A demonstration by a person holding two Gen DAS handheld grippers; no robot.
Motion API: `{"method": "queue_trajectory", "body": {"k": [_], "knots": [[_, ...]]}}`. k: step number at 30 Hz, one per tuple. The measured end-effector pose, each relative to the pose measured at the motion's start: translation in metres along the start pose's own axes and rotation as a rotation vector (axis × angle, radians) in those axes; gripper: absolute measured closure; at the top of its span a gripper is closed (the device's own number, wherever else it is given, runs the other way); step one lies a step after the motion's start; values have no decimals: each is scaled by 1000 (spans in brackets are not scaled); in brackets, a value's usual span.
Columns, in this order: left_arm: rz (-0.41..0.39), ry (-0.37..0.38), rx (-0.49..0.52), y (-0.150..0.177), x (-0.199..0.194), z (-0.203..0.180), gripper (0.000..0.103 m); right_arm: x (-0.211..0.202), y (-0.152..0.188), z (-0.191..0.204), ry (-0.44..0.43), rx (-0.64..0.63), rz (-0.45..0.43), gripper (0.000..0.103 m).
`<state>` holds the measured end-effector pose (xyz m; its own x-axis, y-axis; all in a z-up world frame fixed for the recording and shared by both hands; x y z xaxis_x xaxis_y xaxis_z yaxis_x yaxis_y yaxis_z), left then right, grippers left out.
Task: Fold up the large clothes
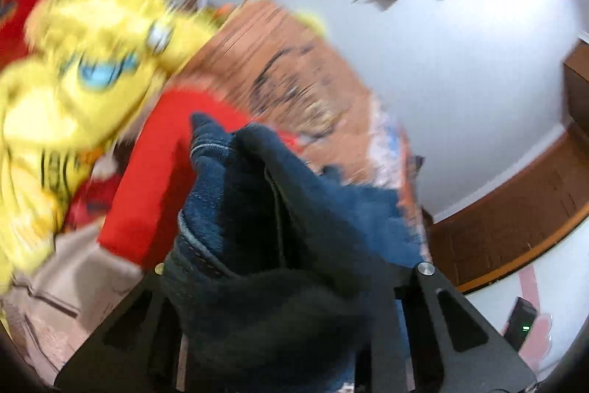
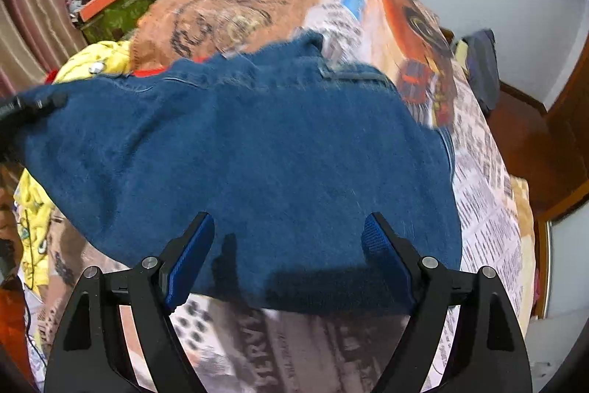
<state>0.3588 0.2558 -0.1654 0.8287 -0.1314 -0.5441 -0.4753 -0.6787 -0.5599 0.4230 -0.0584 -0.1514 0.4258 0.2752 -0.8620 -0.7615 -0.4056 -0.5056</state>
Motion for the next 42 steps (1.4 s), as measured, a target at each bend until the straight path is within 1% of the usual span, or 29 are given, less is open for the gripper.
{"method": "queue_trajectory", "body": {"k": [1,2,3,5,8,12,13,15,18,21,22,24,27,30,31,33,35,38,40,42], "knots": [[-18,15,14,-4,-8,-8,82,-4,-5,9,-8,-16,-15,22],[-43,38,46,-9,-18,-22,82,-6,-9,16,-13,-31,-27,22],[-58,44,84,-13,-25,-34,82,-7,-10,21,-17,-42,-34,22],[-74,33,160,-13,-32,-53,82,-5,-15,40,-36,-73,-45,22],[-58,10,224,-9,-26,-70,82,11,-14,65,-71,-115,-16,22],[-30,-26,269,4,-19,-75,82,46,-3,90,-110,-165,82,22],[-23,-32,273,6,-17,-76,82,58,3,94,-108,-174,109,22],[-5,-31,270,9,-13,-76,82,63,8,97,-99,-186,94,22],[2,-38,277,11,-7,-85,82,56,7,90,-131,-203,94,22],[15,-14,276,12,1,-105,82,41,6,69,-128,-155,69,22],[18,-6,280,13,3,-114,82,33,6,54,-117,-128,48,22],[27,8,322,18,16,-144,82,20,11,27,-104,-80,21,22],[44,34,392,32,39,-191,82,6,20,-15,-66,-11,15,22],[86,79,471,62,65,-239,82,-8,36,-66,25,55,10,22],[108,87,511,77,76,-254,82,-11,40,-80,51,74,10,22],[177,96,578,109,97,-273,82,-18,49,-102,77,111,13,22],[271,86,648,144,117,-281,82,-26,65,-127,94,168,21,22],[394,31,753,193,141,-277,82,-35,76,-147,111,211,26,22],[427,-7,805,214,147,-269,81,-38,81,-156,122,230,27,22],[431,-20,857,227,144,-266,77,-41,83,-160,121,241,23,22]]}}
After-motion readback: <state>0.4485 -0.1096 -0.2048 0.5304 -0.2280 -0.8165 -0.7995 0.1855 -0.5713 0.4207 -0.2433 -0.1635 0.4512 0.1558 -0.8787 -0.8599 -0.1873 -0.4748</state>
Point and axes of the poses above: each gripper's, at about its wrist camera, not at the fingertips, and x roughly the way its jaws point, z to its left, y to its underside, the point moved 3 cm from there along x, roughly the way its jaws point, and after that the axes turned 1 degree about y, right-handed, at the moved point
